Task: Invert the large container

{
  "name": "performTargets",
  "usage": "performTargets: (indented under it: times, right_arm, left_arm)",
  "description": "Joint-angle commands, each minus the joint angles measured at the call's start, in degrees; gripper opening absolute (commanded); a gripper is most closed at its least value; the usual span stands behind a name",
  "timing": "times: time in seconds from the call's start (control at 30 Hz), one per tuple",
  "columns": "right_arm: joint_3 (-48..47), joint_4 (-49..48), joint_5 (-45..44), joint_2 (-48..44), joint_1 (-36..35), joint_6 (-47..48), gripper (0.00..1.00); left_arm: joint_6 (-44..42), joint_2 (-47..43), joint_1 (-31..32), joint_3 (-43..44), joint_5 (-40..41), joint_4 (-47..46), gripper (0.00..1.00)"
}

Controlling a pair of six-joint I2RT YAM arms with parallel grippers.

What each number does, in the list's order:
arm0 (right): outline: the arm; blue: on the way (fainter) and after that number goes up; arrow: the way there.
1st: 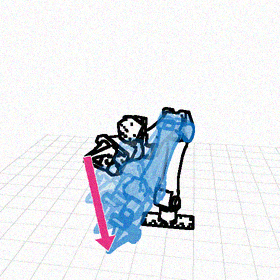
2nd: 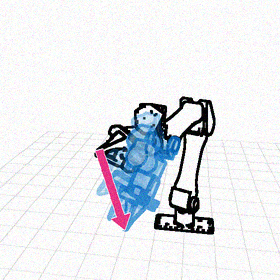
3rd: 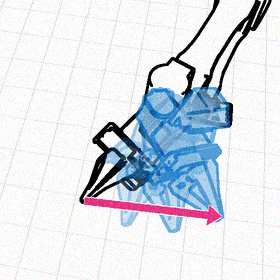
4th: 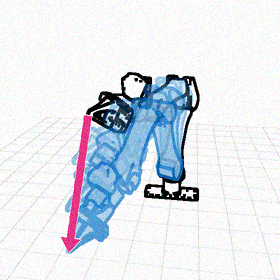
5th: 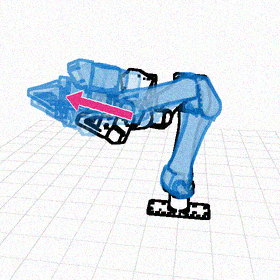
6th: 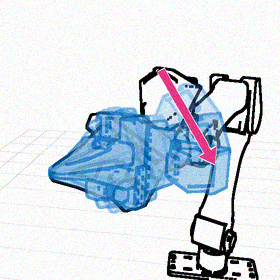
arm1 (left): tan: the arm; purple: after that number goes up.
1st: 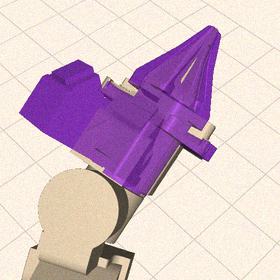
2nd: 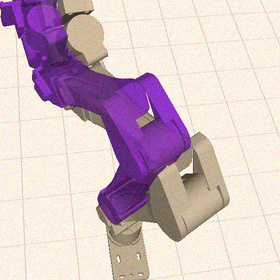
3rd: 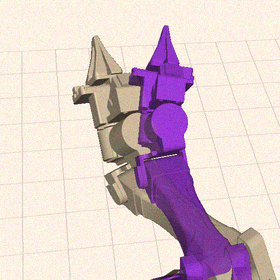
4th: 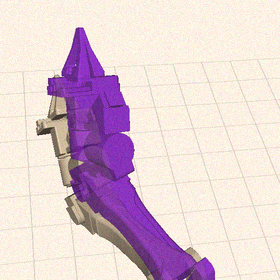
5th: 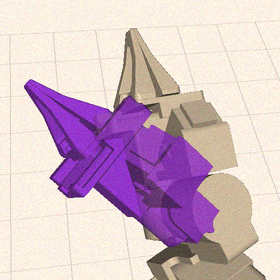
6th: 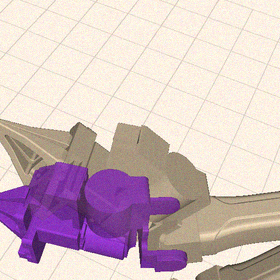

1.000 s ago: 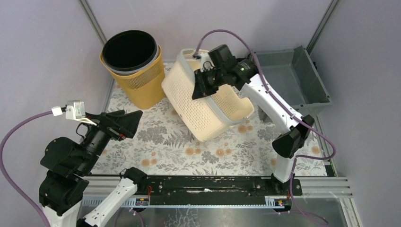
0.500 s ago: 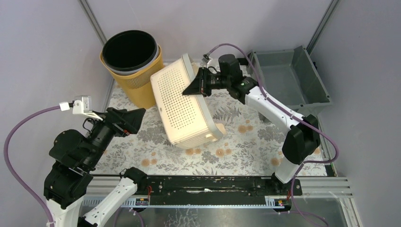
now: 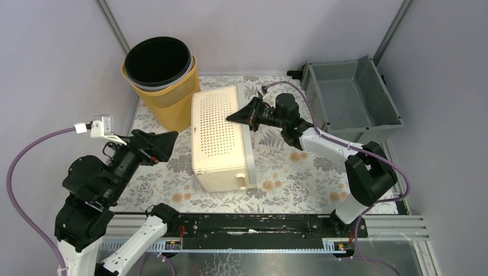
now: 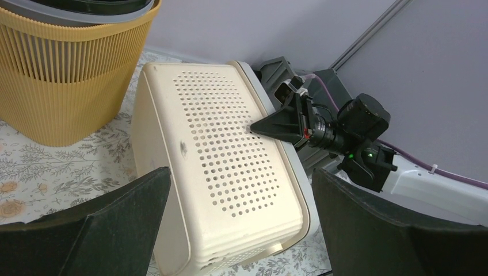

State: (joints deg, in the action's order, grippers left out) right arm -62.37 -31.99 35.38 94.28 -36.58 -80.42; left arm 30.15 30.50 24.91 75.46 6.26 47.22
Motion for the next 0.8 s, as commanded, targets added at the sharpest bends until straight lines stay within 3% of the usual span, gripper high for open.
performTargets:
  times: [0.0,0.3,0.33,0.37,0.5,0.7,0.77]
  right_arm:
    - [0.56,-10.82,-1.66,-4.78,0.02,-2.96,0.11]
    - [0.81,-6.79,7.32,-2.74,0.02,2.85,0.66]
    - [1.04,-6.80,8.39,-2.40,0.02,3.38,0.85]
    - [1.16,-6.79,9.43,-2.01,0.02,3.84,0.98]
    - [1.43,-5.11,13.96,-0.38,0.09,7.33,1.00]
    - [-4.15,12.28,24.01,4.34,1.42,14.82,1.00]
    - [-3.07,10.86,26.27,4.15,2.35,15.82,0.99]
  left_arm:
    - [0.36,1.02,-0.21,-0.44,0.46,-1.13,1.00]
    - [0.48,1.74,-0.21,-0.99,0.31,-1.78,1.00]
    - [0.44,1.78,-0.21,-1.11,0.32,-1.83,1.00]
    - [0.43,1.88,-0.21,-1.22,0.31,-1.92,1.00]
    - [0.35,1.89,-0.21,-1.75,0.21,-2.08,1.00]
    - [-0.95,2.00,-0.21,-3.07,1.06,-2.18,1.00]
    - [-1.05,2.55,-0.21,-3.32,0.92,-2.41,1.00]
